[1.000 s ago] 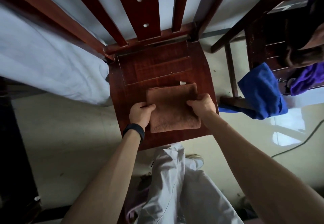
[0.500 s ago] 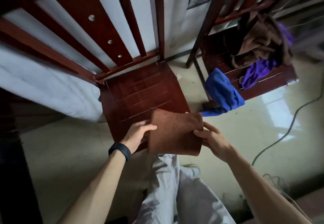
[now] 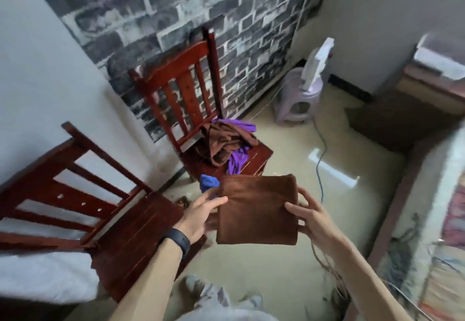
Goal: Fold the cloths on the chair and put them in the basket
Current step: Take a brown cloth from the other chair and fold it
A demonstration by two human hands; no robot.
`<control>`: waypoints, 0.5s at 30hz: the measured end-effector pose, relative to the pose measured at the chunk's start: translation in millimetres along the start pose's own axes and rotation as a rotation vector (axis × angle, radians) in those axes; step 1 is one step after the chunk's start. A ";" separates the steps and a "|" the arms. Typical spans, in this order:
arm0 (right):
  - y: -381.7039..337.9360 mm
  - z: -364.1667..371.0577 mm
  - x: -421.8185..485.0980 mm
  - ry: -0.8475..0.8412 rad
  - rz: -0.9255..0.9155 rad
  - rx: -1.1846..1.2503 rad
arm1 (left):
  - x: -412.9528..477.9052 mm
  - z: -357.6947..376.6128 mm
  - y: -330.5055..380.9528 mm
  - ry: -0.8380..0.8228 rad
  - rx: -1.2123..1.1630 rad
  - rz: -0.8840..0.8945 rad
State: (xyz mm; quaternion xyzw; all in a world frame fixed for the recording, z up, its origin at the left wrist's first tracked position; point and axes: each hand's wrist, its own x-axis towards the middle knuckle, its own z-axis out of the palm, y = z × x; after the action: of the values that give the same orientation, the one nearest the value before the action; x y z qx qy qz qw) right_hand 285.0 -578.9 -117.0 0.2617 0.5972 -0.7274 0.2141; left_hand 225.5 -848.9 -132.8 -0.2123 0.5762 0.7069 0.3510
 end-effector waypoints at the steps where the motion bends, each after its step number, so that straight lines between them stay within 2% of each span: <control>1: -11.5 -14.3 -10.2 0.019 -0.040 0.026 | 1.0 20.3 15.9 -0.024 0.043 0.028; 4: -42.4 -57.1 -31.4 0.103 -0.144 0.110 | 9.1 81.5 61.1 -0.130 0.115 0.094; 9: -88.7 -128.1 -47.4 0.221 -0.280 0.164 | 33.5 171.6 118.4 -0.319 0.226 0.101; 15: -151.9 -211.5 -28.4 0.355 -0.371 0.202 | 94.1 280.1 178.2 -0.417 0.337 0.137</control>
State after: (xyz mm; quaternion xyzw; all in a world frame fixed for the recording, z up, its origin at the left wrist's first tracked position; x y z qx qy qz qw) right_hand 238.6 -341.9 -15.7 0.2911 0.5875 -0.7528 -0.0580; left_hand 60.2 -571.3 -11.6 0.0388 0.6139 0.6515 0.4439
